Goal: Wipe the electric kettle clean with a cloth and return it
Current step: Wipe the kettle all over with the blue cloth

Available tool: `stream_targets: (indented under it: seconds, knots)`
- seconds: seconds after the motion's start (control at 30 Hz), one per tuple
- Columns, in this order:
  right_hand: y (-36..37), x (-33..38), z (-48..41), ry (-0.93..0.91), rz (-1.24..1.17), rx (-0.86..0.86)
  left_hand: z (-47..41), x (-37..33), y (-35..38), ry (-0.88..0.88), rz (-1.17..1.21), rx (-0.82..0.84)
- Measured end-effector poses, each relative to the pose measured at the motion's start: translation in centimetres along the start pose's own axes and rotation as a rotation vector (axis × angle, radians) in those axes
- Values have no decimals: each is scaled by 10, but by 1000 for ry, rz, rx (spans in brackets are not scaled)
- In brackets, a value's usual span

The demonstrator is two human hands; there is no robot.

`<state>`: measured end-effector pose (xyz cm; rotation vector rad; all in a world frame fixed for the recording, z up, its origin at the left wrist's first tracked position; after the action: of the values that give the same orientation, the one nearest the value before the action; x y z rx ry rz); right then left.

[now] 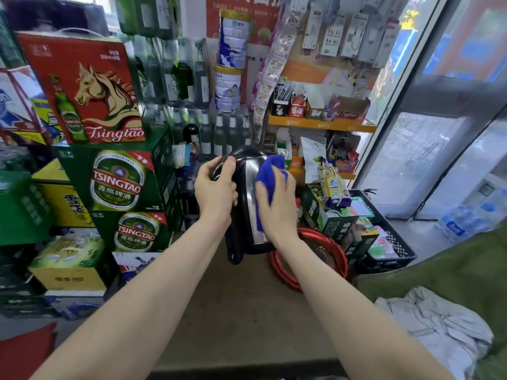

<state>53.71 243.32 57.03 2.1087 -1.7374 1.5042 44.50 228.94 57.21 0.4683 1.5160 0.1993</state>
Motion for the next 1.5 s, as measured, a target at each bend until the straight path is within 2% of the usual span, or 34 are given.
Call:
stream_targets:
  seconds: [0.07, 0.1, 0.13, 0.23, 0.27, 0.37, 0.5, 0.6, 0.9, 1.13, 1.2, 1.27, 1.3, 1.43, 1.5]
  knots:
    - [21, -9, 30, -110, 83, 82, 1, 5, -5, 21, -3, -12]
    - [29, -21, 45, -96, 84, 129, 1, 10, -8, 29, -8, -11]
    - [35, -39, 59, -25, 69, 164, 2, 18, -12, 31, -9, -12]
    - [48, -112, 100, 380, -21, 241, 2, 46, -29, 22, -39, -33]
    - [53, -130, 114, 462, -34, 286, 3, 56, -34, 20, -67, -25]
    - [67, -171, 152, 576, -28, 422, 6, 103, -49, -39, -184, 4]
    - [63, -208, 188, 754, -51, 472, 18, 185, -75, -215, -253, 29]
    - [56, -231, 206, 822, -44, 503, 33, 242, -88, -333, -330, 79]
    - [41, -246, 203, 769, 35, 581, 76, 300, -102, -420, -451, 201]
    - [41, -187, 148, 611, -8, 515, 105, 296, -121, -488, -669, 374]
    - [42, -163, 135, 562, -39, 515, 98, 285, -130, -408, -773, 353]
    - [46, -137, 122, 495, -64, 516, 84, 257, -133, -295, -824, 265]
    - [52, -122, 117, 459, -82, 528, 81, 243, -129, -314, -753, 246]
    - [92, -65, 113, 386, -180, 676, 92, 221, -112, -689, -209, 247]
    - [110, -50, 117, 337, -135, 723, 97, 214, -123, -791, -47, 213]
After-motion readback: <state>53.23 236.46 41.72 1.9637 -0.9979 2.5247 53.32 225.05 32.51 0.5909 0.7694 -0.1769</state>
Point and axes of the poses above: each hand's wrist, its own z-axis away from the middle knuckle, its own y-axis out of the palm, x = y × z, the point moved 10 cm from there along -z, towards the middle knuckle, and after that the axes turned 1 degree about -x, right-handed, at the moved point
